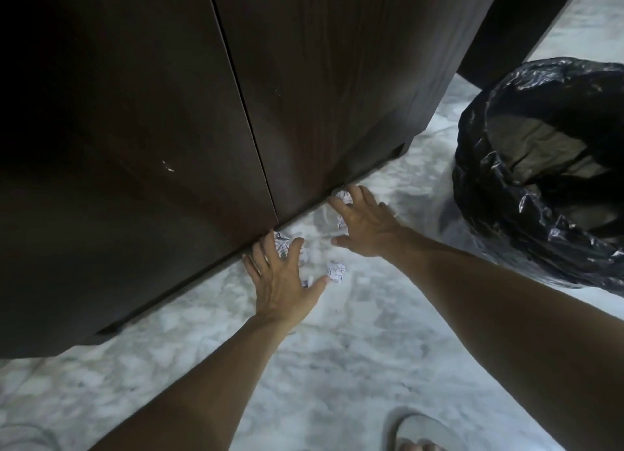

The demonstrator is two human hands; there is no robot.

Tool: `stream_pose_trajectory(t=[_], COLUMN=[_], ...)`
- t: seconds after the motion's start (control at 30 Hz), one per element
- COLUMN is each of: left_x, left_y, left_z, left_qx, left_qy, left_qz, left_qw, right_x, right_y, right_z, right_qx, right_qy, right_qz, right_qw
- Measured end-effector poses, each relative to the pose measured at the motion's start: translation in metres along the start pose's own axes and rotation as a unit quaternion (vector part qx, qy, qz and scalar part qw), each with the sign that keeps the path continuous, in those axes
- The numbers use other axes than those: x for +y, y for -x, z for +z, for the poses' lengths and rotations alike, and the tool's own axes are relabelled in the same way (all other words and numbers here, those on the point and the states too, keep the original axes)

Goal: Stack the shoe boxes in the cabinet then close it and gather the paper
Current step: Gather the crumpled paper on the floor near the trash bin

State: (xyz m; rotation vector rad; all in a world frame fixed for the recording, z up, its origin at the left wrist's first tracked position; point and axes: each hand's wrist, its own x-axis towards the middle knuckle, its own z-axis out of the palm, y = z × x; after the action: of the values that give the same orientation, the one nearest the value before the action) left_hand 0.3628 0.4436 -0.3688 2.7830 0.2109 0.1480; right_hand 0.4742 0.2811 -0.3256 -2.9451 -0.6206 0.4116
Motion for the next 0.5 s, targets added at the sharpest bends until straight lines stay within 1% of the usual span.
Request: stream_pose_trajectory(t=[0.17, 0.3, 0.37, 0.5], left_x=[-0.003, 0.001, 0.004, 0.017], left_y=[0.001, 0.005, 0.008, 0.011], left_z=[0.001, -0.002, -0.002, 0.000], left_qx=[-0.003, 0.004, -0.002, -0.019], left_qy=[0.071, 0.114, 0.120, 0.091], left_qz=[0.006, 0.033, 0.044, 0.052], left_qw=[0.997, 0.993, 0.992, 0.994], right_x=[0.010, 0.015, 0.015, 0.018], right_y=[0.002, 0.022, 0.034, 0.054], right_z=[0.000, 0.009, 0.013, 0.026], right_qx=[-0.008, 0.063, 0.078, 0.091], right_qy=[-0.006, -0.033, -0.043, -0.022], right_qz=[0.004, -0.032, -0.036, -0.015], right_qw=[1.000, 0.997, 0.995, 0.995])
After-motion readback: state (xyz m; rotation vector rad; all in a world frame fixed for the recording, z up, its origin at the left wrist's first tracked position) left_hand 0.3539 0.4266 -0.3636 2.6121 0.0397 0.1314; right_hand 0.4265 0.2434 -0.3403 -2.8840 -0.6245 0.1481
